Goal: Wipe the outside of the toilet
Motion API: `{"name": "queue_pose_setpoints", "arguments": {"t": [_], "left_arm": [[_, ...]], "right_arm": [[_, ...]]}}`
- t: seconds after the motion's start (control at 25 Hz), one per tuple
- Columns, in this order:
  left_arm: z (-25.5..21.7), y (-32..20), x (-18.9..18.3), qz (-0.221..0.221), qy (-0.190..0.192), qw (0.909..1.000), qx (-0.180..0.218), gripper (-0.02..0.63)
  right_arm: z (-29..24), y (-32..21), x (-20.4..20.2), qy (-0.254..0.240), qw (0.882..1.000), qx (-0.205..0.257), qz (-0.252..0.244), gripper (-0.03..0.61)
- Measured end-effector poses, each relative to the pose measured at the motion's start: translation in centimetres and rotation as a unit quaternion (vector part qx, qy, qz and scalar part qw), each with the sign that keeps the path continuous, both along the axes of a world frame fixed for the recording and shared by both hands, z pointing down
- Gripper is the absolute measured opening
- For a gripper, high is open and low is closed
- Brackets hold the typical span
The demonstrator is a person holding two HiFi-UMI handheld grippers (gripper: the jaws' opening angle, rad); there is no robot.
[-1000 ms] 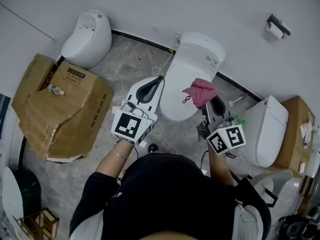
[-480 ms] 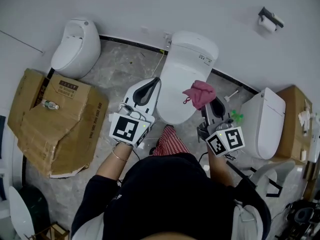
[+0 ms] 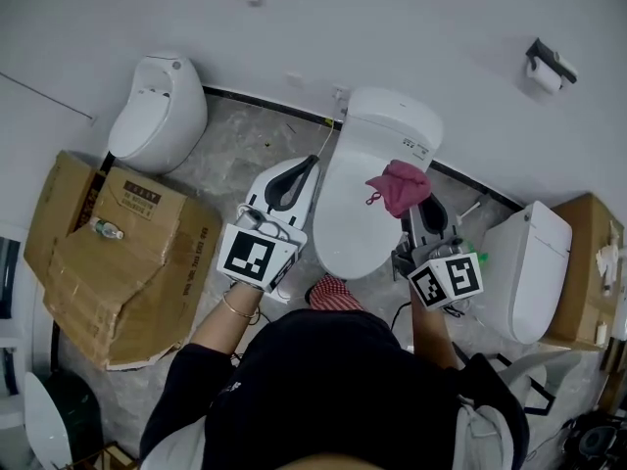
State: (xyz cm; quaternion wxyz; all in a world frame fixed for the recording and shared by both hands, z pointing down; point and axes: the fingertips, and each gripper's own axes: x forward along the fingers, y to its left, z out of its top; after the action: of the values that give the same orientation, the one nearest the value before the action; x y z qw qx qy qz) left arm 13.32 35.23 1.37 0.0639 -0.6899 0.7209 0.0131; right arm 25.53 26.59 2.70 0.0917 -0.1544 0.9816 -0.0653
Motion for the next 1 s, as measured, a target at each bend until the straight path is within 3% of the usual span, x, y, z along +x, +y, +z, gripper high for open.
{"name": "queue_pose_setpoints", "arguments": {"t": [0.16,0.32,0.72,1.0], "left_arm": [[0.2,-3.6,-1.6,0.007,0.004,0.9999,-0.010,0.011],[1.0,-7.3,-2.8,0.011,0.002,0.9986,-0.051,0.011],[0.8,-15.7,-4.0,0.048,-0.017,0.9978,-0.043,0.011],[1.5,-17.9,-5.1,0.037,-0.028,0.9976,-0.051,0.011]], "right_arm": [[-0.1,-3.2,-1.1,0.001,1.000,-0.002,0.009,0.061],[0.5,-7.2,-0.7,-0.001,0.999,-0.015,0.032,0.060],[1.9,-14.8,-1.3,-0.018,0.997,-0.044,0.065,0.061],[3.5,-18.2,-1.3,-0.020,0.996,-0.056,0.073,0.061]]}}
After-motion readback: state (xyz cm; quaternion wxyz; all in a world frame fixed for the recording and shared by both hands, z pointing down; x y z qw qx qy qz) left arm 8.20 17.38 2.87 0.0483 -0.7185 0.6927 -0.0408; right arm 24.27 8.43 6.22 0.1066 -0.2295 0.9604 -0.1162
